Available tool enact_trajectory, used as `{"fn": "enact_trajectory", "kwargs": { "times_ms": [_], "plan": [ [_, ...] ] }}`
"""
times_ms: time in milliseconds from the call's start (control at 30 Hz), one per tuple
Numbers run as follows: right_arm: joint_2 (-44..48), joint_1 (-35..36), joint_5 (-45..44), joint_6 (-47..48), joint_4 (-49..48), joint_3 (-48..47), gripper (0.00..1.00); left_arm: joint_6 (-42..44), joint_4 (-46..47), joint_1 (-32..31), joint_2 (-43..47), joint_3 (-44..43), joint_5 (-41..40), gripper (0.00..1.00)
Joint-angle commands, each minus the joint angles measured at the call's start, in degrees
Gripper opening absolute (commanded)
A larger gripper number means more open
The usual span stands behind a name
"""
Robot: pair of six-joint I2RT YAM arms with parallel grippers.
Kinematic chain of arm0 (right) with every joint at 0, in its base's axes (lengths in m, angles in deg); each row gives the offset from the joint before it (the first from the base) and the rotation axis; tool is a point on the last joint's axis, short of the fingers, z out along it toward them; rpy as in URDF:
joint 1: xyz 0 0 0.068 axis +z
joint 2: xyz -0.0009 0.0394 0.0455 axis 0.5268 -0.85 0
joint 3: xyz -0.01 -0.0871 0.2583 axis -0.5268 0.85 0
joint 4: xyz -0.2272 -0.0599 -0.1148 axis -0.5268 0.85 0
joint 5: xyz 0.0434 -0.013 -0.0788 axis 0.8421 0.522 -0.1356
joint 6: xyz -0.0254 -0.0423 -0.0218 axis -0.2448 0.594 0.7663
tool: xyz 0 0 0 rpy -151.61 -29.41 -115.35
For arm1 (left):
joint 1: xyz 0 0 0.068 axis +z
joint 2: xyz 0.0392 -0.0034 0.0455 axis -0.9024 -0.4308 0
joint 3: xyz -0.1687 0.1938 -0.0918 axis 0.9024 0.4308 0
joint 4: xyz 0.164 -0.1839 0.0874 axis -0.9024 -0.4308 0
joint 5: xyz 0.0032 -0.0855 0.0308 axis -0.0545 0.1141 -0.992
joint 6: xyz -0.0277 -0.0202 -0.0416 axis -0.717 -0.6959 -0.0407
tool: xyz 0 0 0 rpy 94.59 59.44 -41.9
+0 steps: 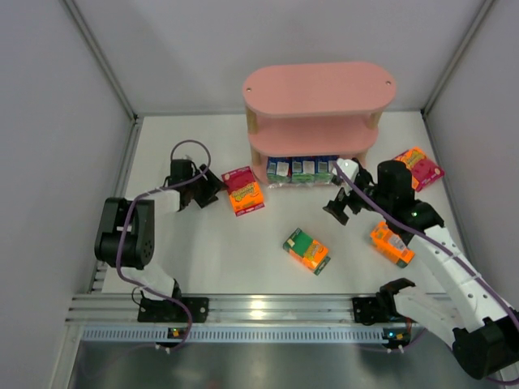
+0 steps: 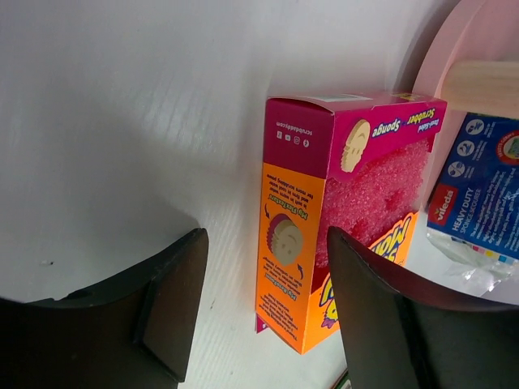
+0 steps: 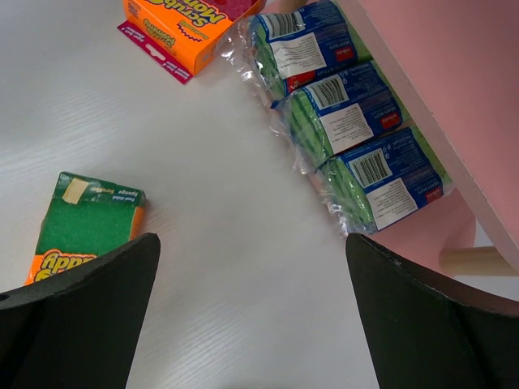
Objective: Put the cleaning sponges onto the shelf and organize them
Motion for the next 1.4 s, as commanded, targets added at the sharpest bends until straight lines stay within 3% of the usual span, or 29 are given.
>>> {"fn": "enact_trajectory", "kwargs": {
  "times_ms": [0, 333, 467, 667, 833, 933, 967, 1033, 1233, 1367],
  "plan": [
    [0.3, -0.3, 1.3, 0.8, -0.3, 0.2, 0.99, 0.2, 0.2, 0.3, -2.3, -1.5, 0.0, 0.66],
    [-0.4, -0.3, 2.0, 1.1, -0.1, 0.4, 1.00, 1.4, 0.2, 0.7, -4.7, -3.4, 1.9, 0.53],
    [-0.5, -0.4, 2.5, 1.3, 0.0, 0.3, 1.00, 2.0, 0.2, 0.8, -5.1, -3.8, 2.4, 0.34],
    [-0.7, -0.4, 2.9, 1.5, 0.2, 0.5, 0.99, 2.7, 0.2, 2.0, -4.6, -3.3, 3.7, 0.21],
    [-1.1, -0.5, 6.1, 2.8, 1.7, 0.3, 0.99, 3.5, 0.2, 3.3, -2.3, -1.2, 4.7, 0.03],
    [-1.4, -0.3, 16.9, 12.1, 9.3, -0.6, 1.00, 3.4, 0.2, 3.5, 1.3, 0.7, 4.8, 0.00],
    [-1.4, 0.3, 22.1, 19.4, 11.6, -0.7, 1.00, 3.5, 0.2, 3.7, 3.4, 1.2, 4.8, 0.00],
    [-1.5, 1.6, 24.2, 25.3, 16.1, -1.4, 0.99, 3.8, 0.2, 3.7, 5.9, 3.1, 4.7, 0.00],
    [-8.3, 11.1, 13.8, 31.1, 16.5, -8.3, 0.99, 4.9, -5.1, 3.7, 16.0, 6.6, 4.3, 0.00],
    [-15.7, 25.8, -0.1, 32.5, 14.2, -13.1, 0.99, 3.9, -8.5, 3.7, 23.5, 10.0, 6.4, 0.00]
  ]
}}
